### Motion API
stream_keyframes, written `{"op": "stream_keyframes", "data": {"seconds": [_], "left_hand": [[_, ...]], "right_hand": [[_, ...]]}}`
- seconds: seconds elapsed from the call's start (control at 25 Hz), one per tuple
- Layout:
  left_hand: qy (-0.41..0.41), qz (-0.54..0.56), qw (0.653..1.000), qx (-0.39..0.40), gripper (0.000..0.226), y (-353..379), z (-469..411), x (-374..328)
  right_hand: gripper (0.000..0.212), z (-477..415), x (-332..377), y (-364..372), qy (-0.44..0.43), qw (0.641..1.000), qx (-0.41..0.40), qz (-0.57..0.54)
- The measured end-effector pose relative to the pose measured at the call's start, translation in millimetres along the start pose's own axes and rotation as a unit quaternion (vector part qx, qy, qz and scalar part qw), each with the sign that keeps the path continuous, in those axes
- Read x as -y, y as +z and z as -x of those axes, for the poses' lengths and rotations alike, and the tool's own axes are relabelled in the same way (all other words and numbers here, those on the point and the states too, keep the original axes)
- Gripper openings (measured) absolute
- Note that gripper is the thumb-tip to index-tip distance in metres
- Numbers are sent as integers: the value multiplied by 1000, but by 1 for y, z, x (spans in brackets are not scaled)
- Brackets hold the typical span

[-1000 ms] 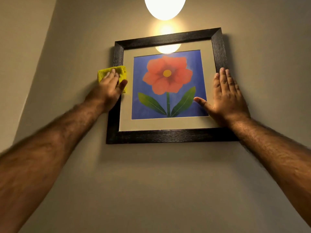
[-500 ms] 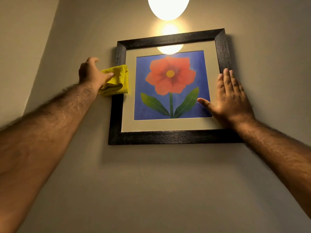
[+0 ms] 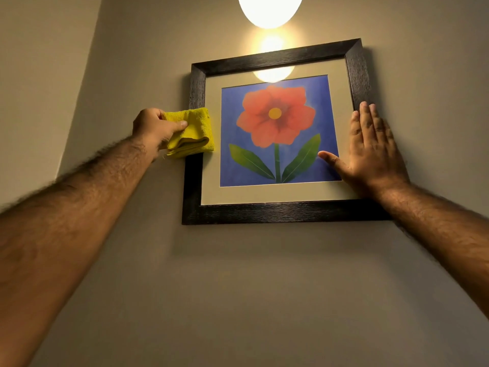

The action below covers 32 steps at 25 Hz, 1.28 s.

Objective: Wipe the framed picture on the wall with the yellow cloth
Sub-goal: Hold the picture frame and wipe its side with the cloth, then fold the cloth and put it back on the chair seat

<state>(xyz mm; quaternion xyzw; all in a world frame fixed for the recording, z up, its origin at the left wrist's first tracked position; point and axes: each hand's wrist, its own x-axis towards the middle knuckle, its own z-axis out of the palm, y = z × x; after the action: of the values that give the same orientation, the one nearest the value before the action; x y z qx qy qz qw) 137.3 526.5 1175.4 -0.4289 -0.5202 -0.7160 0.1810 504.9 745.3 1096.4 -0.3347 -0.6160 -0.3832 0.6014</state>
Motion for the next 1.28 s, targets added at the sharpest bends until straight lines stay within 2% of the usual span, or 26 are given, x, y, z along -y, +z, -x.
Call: {"op": "stream_keyframes", "data": {"seconds": [0.24, 0.32, 0.4, 0.44, 0.48, 0.52, 0.56, 0.6, 0.64, 0.68, 0.72, 0.8, 0.92, 1.0, 1.08, 1.28], "left_hand": [[-7, 10, 1000, 0, 40, -17, 30, 8], [-9, 24, 1000, 5, 38, -20, 38, 11], [-1, 41, 999, 13, 37, -25, 51, 11], [0, 50, 999, 19, 38, -29, 59, 11], [0, 58, 998, 24, 40, -32, 67, 13], [0, 63, 998, 30, 43, -36, 74, 15], [-2, 66, 997, 36, 46, -43, 84, 17], [-6, 69, 997, 40, 49, -50, 95, 22], [-13, 74, 996, 44, 50, -57, 103, 28], [-20, 77, 996, 45, 48, -67, 112, 36], [-29, 76, 996, 43, 44, -79, 120, 45], [-59, 71, 995, 36, 44, -111, 136, 67], [-116, 59, 991, 35, 50, -163, 160, 103], [-161, 60, 984, 46, 42, -195, 182, 124], [-206, 64, 976, 32, 35, -232, 212, 151], [-337, 81, 938, -16, 35, -337, 315, 246]], "right_hand": [[110, 10, 10, -10, -11, 999, 36, 0], [107, 14, 30, -22, -45, 998, 28, -21], [101, 18, 72, -39, -106, 986, 6, -126], [98, 20, 100, -48, -109, 968, 13, -227], [96, 20, 130, -56, -78, 933, 49, -349], [98, 16, 161, -60, -14, 875, 103, -473], [104, 14, 192, -63, 66, 800, 165, -572], [113, 15, 220, -63, 141, 725, 226, -635], [121, 16, 242, -61, 192, 671, 283, -658], [117, 21, 261, -57, 211, 624, 337, -672], [98, 30, 279, -56, 216, 586, 373, -686], [60, 56, 311, -52, 233, 536, 396, -709], [42, 99, 351, -46, 254, 453, 422, -743], [39, 127, 379, -45, 257, 421, 446, -747], [47, 165, 417, -50, 265, 392, 482, -738], [47, 290, 513, -70, 278, 329, 584, -688]]}}
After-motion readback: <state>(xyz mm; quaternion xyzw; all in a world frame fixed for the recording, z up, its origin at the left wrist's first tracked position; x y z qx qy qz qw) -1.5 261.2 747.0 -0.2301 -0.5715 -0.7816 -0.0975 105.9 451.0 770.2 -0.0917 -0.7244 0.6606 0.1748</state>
